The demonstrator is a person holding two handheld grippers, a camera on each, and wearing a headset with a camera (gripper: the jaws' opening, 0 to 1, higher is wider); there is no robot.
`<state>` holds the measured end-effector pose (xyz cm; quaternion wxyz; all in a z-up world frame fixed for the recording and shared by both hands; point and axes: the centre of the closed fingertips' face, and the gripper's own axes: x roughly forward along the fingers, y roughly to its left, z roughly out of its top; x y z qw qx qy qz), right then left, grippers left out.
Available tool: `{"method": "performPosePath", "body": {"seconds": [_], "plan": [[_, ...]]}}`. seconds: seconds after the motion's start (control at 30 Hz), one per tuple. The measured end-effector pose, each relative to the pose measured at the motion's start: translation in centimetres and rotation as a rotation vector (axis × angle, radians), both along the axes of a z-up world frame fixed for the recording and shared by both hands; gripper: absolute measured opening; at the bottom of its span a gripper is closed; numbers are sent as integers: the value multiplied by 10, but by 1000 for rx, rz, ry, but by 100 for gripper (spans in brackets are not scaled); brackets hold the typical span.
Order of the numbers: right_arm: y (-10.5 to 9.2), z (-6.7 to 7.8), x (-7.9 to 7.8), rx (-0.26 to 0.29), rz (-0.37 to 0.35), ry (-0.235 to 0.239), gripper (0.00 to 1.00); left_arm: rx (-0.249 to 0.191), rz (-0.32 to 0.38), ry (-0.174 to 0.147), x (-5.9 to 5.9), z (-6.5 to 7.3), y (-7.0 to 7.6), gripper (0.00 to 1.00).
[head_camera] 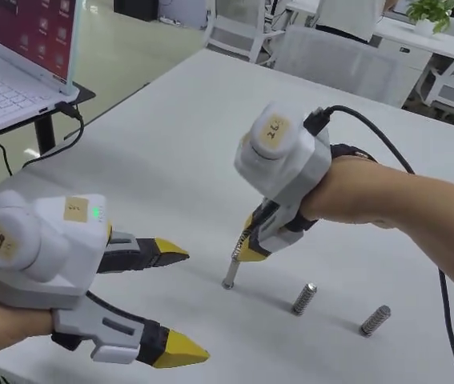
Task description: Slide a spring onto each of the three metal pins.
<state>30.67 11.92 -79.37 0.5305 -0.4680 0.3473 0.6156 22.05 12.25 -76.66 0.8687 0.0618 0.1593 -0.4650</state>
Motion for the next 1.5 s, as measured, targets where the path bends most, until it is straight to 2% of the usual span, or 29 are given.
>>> {"method": "performPosePath", "body": {"seconds": [0.37, 1.03, 1.23, 1.5], "plan": [[2, -15, 5, -13, -6, 7, 9, -1, -5, 5, 1, -1, 0, 65], [2, -51, 0, -47, -4, 23, 9, 3, -2, 17, 1, -4, 1, 63], [1, -56, -3, -55, -8, 32, 9, 6, -2, 21, 0, -6, 1, 63], [1, -56, -2, -47, -28, 34, 9, 9, 0, 24, 0, -6, 2, 63]]}}
